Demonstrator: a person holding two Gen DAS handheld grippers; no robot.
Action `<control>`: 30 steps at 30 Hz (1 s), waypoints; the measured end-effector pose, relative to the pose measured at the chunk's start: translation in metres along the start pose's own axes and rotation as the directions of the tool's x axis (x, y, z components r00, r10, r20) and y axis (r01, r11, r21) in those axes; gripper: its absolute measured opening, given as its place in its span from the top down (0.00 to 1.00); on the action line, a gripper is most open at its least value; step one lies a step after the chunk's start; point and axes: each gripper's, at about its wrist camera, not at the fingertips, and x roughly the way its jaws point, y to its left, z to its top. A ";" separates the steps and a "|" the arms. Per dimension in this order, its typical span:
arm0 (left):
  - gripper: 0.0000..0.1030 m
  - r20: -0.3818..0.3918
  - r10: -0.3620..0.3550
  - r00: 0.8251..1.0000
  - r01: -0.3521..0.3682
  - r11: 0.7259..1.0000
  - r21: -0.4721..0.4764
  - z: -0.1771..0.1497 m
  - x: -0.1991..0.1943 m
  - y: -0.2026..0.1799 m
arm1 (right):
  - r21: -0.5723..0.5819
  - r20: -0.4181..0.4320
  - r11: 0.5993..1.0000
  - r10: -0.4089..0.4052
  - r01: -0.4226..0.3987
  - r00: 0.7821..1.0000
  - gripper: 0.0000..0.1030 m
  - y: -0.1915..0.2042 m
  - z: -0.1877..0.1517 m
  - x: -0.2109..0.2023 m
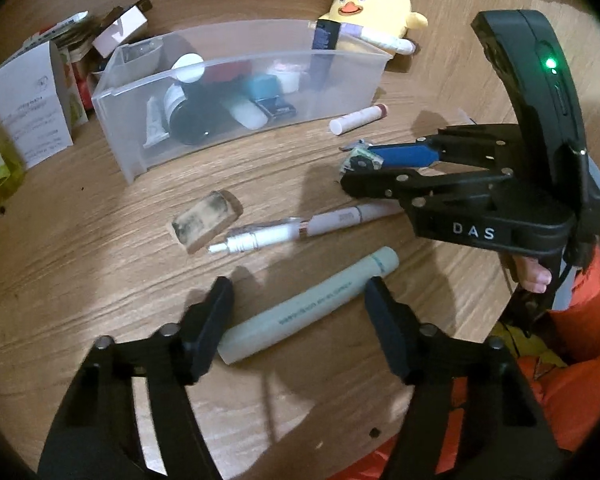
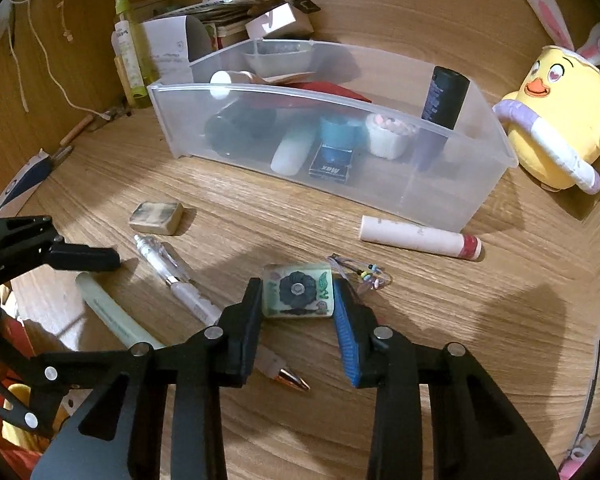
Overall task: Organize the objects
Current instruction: 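Grasp the pale green tube with the left gripper while the right grasps the square charm, then carry the pale green tube and square charm into the clear box, release both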
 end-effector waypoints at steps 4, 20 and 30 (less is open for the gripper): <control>0.66 0.016 0.040 0.999 -0.041 0.998 0.055 -0.001 0.000 -0.013 | 0.008 0.019 1.000 -0.008 0.008 1.000 0.70 -0.002 -0.005 -0.010; 0.86 0.102 0.060 0.993 -0.061 0.998 0.003 0.001 -0.019 -0.011 | 0.076 0.150 0.997 -0.017 0.006 0.989 0.70 -0.019 0.002 -0.062; 0.86 0.246 0.094 0.965 -0.066 0.991 -0.117 0.044 -0.057 0.022 | 0.079 0.216 0.997 -0.010 -0.008 0.976 0.70 -0.025 0.048 -0.063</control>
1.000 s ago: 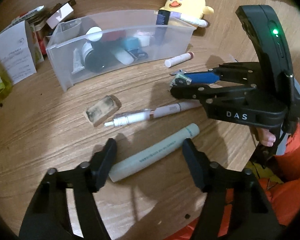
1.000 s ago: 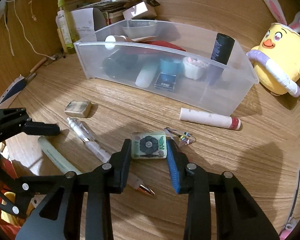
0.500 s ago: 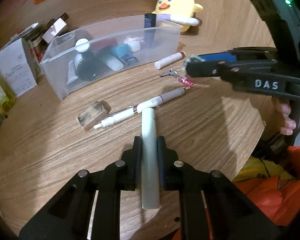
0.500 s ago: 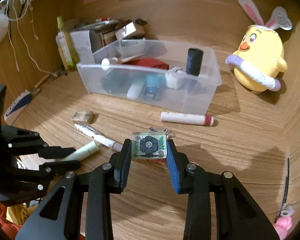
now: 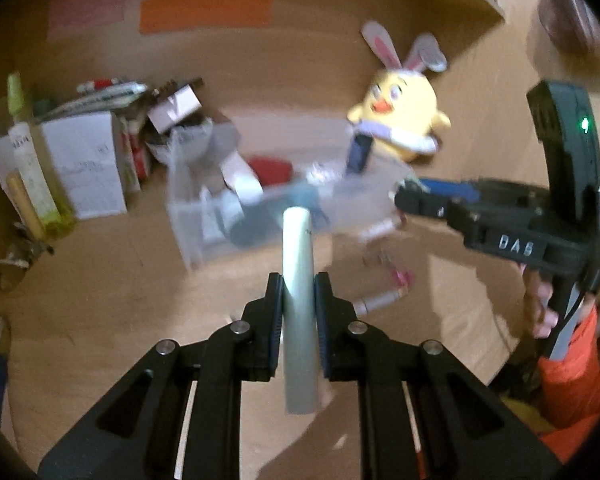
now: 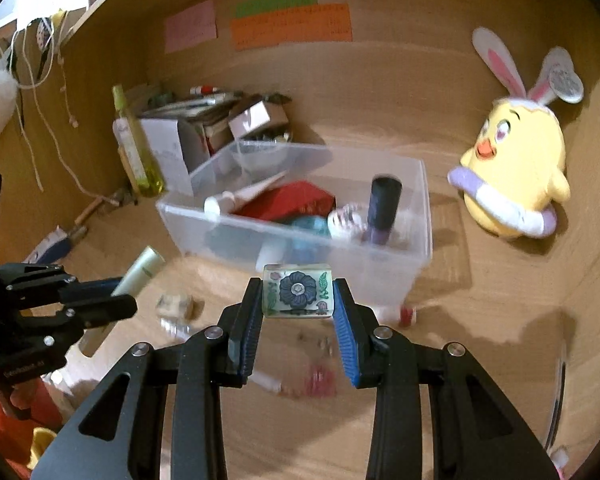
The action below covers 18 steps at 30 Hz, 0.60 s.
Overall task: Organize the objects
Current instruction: 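Carry the pale green tube and square charm into the clear box, release both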
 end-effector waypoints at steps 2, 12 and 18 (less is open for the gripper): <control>0.86 0.033 0.018 0.999 -0.017 1.000 -0.012 0.015 -0.001 0.006 | -0.001 0.003 1.000 -0.006 0.006 1.000 0.70 0.000 0.011 0.006; 0.86 0.052 0.082 0.995 -0.079 0.995 -0.060 0.078 0.031 0.043 | -0.002 -0.043 1.000 -0.003 0.003 0.999 0.70 -0.001 0.063 0.055; 0.86 0.005 0.108 0.994 -0.107 0.990 -0.087 0.103 0.060 0.061 | -0.044 -0.120 0.999 -0.029 0.023 0.992 0.70 0.002 0.070 0.096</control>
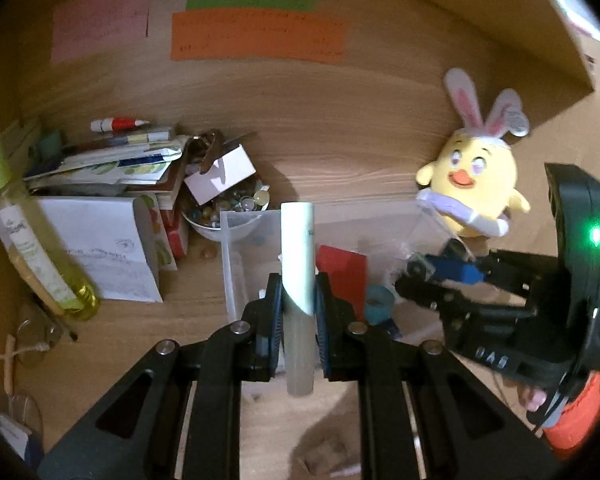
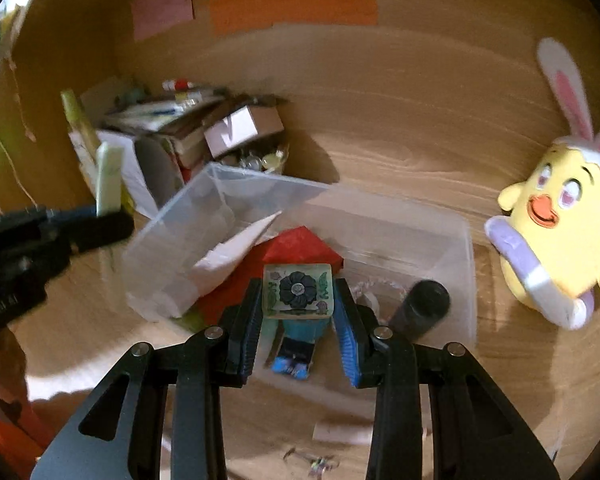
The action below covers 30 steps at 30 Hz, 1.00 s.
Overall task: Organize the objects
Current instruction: 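Carry the pale green tube and square charm into the clear box, release both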
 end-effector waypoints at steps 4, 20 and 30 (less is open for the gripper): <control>0.86 -0.064 0.008 0.998 -0.009 1.000 -0.015 0.008 0.029 0.007 | -0.007 -0.052 1.000 0.005 -0.005 0.999 0.70 -0.001 0.001 0.022; 0.65 -0.063 -0.035 0.997 0.034 0.999 -0.025 0.004 0.017 0.004 | -0.056 -0.038 0.998 -0.012 0.010 0.999 0.55 0.008 -0.002 0.010; 0.24 -0.018 -0.015 1.000 0.016 0.997 0.070 -0.033 -0.033 -0.019 | -0.034 0.079 0.999 -0.029 0.031 0.996 0.41 -0.001 -0.029 -0.062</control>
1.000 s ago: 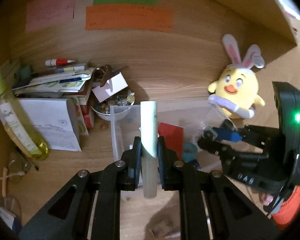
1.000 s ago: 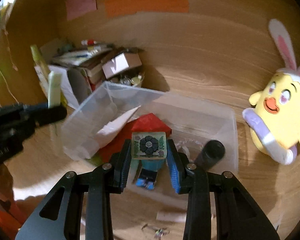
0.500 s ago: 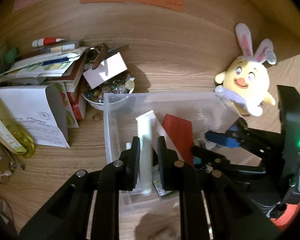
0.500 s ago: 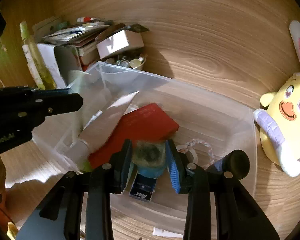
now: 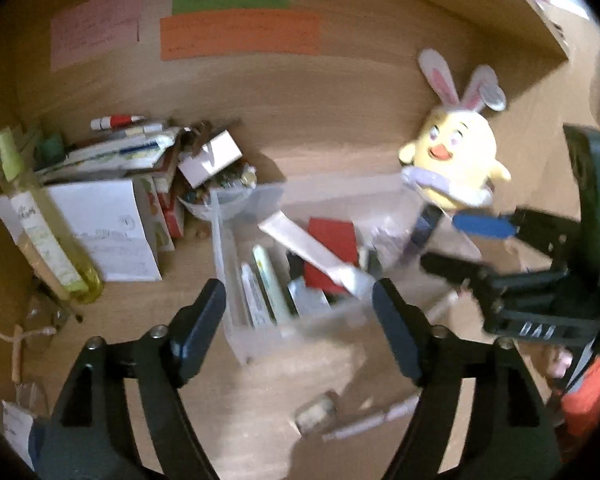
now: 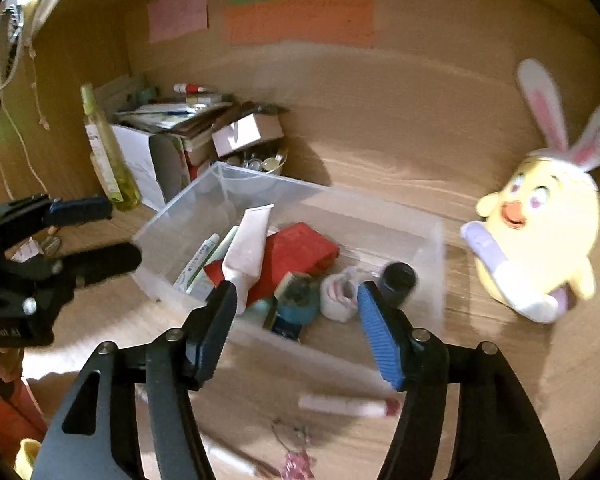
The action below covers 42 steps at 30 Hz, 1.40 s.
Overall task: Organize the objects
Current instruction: 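Grasp the small glass jar with the left gripper while the right grasps the pink keychain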
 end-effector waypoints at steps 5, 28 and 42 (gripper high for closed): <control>0.20 -0.035 0.001 0.999 0.000 1.000 0.022 -0.030 -0.008 -0.009 | -0.014 0.008 1.000 -0.024 0.024 1.000 0.39 -0.005 -0.028 -0.022; 0.35 -0.237 0.033 0.971 -0.051 0.996 -0.070 -0.096 0.045 -0.005 | 0.049 -0.198 0.999 0.008 0.002 0.980 0.63 -0.011 -0.109 0.017; 0.58 -0.168 -0.004 0.986 -0.016 0.993 -0.115 -0.091 0.026 0.001 | 0.026 -0.145 1.000 -0.001 0.004 0.989 0.93 0.000 -0.104 0.003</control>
